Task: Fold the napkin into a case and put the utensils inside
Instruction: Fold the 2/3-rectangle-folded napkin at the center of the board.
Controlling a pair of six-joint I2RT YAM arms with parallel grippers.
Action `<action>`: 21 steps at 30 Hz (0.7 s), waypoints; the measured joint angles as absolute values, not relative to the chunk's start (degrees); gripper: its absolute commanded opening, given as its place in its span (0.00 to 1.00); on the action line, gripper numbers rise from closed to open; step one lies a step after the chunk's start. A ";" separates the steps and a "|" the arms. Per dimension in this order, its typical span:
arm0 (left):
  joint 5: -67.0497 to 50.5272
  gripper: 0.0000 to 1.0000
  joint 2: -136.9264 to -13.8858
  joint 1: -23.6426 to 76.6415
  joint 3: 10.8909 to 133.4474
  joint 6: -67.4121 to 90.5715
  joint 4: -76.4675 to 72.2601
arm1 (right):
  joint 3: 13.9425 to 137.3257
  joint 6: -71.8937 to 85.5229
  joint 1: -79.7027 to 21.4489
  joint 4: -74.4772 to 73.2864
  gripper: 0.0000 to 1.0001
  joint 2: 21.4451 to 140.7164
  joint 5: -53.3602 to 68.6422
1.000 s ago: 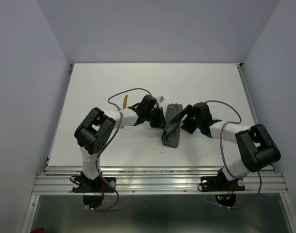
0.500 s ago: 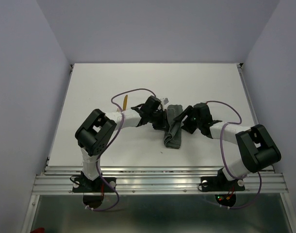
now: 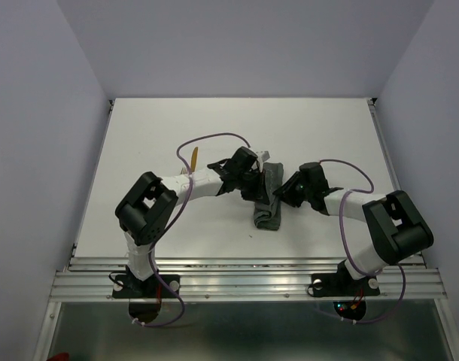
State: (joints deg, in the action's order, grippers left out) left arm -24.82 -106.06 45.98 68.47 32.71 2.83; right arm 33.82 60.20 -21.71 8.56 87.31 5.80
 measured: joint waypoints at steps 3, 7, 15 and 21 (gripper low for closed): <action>-25.06 0.00 -105.27 46.28 68.20 32.40 3.01 | 33.82 60.20 -21.71 8.56 0.28 87.61 5.78; -26.33 0.00 -104.25 46.46 66.15 32.25 2.87 | 33.80 60.20 -21.71 8.56 0.21 87.77 5.78; -28.49 0.00 -100.84 47.29 62.61 32.23 3.60 | 33.80 60.20 -21.71 8.60 0.07 87.96 5.78; -34.50 0.00 -100.79 48.71 61.82 31.57 1.85 | 33.80 60.20 -21.71 8.64 0.05 88.05 5.76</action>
